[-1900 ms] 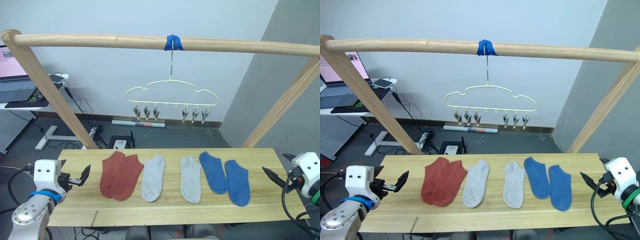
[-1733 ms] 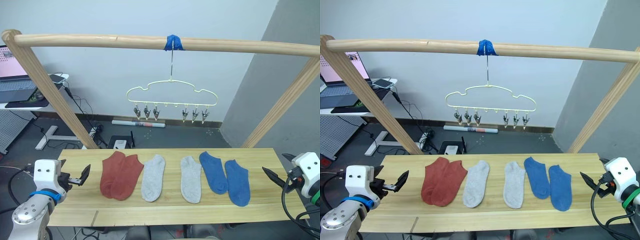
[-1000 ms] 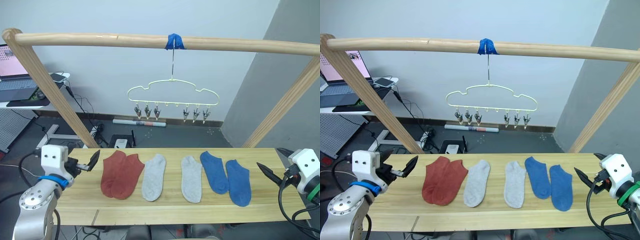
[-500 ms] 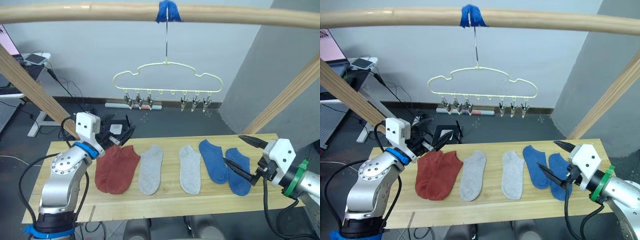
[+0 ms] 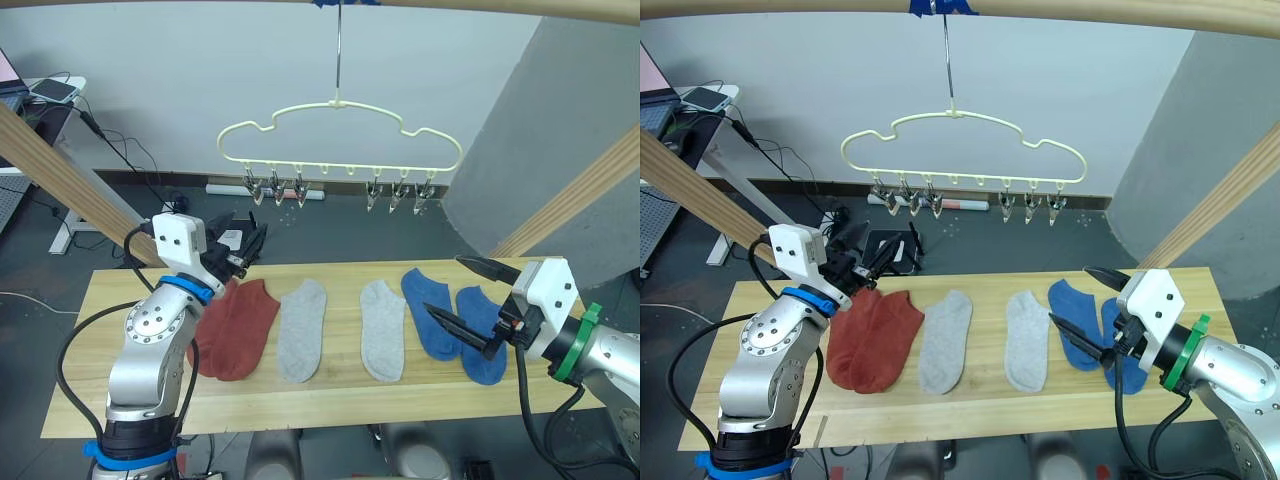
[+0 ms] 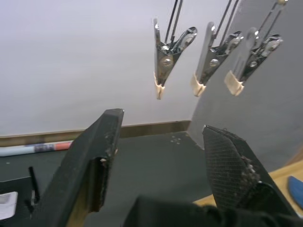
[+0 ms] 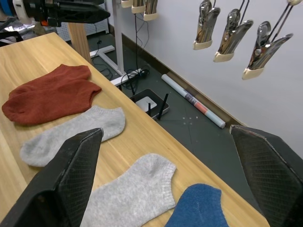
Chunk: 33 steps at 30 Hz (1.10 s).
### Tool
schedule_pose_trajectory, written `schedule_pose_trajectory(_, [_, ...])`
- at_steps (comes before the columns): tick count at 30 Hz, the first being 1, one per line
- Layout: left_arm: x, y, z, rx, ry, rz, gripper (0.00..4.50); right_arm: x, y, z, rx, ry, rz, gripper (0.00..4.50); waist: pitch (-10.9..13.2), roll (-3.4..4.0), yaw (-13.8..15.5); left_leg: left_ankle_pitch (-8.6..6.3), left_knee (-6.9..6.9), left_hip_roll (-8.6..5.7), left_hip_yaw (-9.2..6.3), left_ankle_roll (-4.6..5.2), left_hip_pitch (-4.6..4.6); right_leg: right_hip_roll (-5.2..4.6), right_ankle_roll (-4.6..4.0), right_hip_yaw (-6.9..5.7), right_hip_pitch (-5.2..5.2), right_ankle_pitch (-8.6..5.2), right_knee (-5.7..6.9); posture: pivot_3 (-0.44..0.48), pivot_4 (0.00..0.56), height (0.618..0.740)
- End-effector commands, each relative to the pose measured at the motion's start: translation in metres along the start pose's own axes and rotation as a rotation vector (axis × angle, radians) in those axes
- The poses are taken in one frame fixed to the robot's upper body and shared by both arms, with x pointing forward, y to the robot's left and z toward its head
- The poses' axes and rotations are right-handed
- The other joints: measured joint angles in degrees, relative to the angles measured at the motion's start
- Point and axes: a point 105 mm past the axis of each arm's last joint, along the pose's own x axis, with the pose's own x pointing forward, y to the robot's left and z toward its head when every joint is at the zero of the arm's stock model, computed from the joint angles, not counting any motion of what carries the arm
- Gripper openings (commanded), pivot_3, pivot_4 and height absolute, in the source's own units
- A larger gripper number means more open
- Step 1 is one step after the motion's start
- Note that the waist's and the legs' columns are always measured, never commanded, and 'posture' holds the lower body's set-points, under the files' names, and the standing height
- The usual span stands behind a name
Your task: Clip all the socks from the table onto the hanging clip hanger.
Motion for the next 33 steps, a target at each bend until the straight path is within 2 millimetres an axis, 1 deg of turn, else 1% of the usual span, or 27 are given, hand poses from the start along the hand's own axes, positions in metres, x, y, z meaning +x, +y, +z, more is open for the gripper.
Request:
schedule_pose_trajectory(1, [-0.004,0.001,0.020,0.046,-0.083,0.011,3.01,0.004,0.009,0.016,-0.024,-0.055,0.033,4.50,0.09,0.00,0.00,0.00,0.00,0.00,0.01,0.00,0.00,0.00,0.00,0.00,0.00,0.00,0.00,-0.219,0.376,0.730])
schedule_pose_trajectory(4, [-0.003,0.001,0.012,-0.052,-0.052,0.004,3.01,0.009,0.010,0.018,-0.019,-0.067,0.043,4.50,0.13,0.00,-0.04,0.00,-0.01,0.00,0.06,0.00,-0.01,-0.01,0.02,0.05,-0.03,0.00,-0.01,-0.219,0.378,0.730])
schedule_pose_trajectory(5, [-0.003,0.001,0.014,-0.078,-0.069,0.001,3.01,0.011,0.010,0.020,-0.018,-0.074,0.047,4.50,0.16,-0.01,-0.05,0.00,-0.02,0.00,0.05,0.00,-0.01,-0.01,0.02,0.04,-0.03,0.00,-0.01,-0.217,0.380,0.730])
schedule_pose_trajectory(6, [-0.002,-0.003,0.017,-0.150,-0.097,-0.035,3.01,0.013,0.011,0.022,-0.019,-0.084,0.053,4.50,0.30,-0.02,-0.05,0.00,-0.02,0.01,0.05,0.00,-0.01,-0.01,0.03,0.03,-0.04,-0.01,-0.01,-0.214,0.383,0.730])
schedule_pose_trajectory(9, [-0.002,0.001,0.025,-0.094,-0.161,-0.028,3.01,0.018,0.013,0.027,-0.018,-0.104,0.072,4.50,0.45,0.00,-0.04,0.00,-0.01,0.01,0.07,0.00,-0.04,-0.01,0.04,0.05,-0.08,-0.01,-0.01,-0.208,0.383,0.730])
schedule_pose_trajectory(13, [0.006,0.004,0.020,-0.129,-0.146,-0.040,3.01,0.023,0.011,0.030,-0.010,-0.114,0.082,4.50,0.48,-0.01,-0.01,0.00,-0.04,0.00,0.07,0.00,-0.07,-0.01,0.05,0.05,-0.13,-0.01,-0.02,-0.204,0.385,0.730])
schedule_pose_trajectory(17, [0.013,0.008,0.033,-0.113,-0.216,0.003,3.01,0.025,0.013,0.036,0.005,-0.127,0.113,4.50,0.86,-0.08,0.00,0.00,-0.04,0.00,0.13,-0.01,-0.16,-0.01,0.07,0.11,-0.25,0.00,-0.04,-0.206,0.386,0.730])
schedule_pose_trajectory(23, [0.018,0.014,0.037,-0.106,-0.228,0.043,3.01,0.030,0.015,0.047,0.009,-0.154,0.128,4.50,1.37,-0.11,0.00,0.00,-0.08,0.01,0.18,-0.02,-0.24,-0.01,0.06,0.15,-0.38,0.01,-0.04,-0.206,0.382,0.730])
schedule_pose_trajectory(28, [0.020,0.016,0.039,-0.109,-0.233,0.055,3.01,0.032,0.015,0.048,-0.006,-0.148,0.128,4.50,1.37,-0.11,0.06,0.06,0.01,0.03,0.11,-0.12,-0.94,-0.02,-0.14,0.07,-1.07,0.21,0.04,-0.205,0.379,0.730])
schedule_pose_trajectory(33, [0.024,0.015,0.049,-0.111,-0.269,0.043,3.01,0.033,0.015,0.048,-0.011,-0.141,0.126,4.50,1.38,-0.10,0.08,0.08,0.00,0.00,0.09,-0.17,-1.03,-0.08,-0.13,0.02,-1.10,0.22,-0.01,-0.204,0.379,0.730])
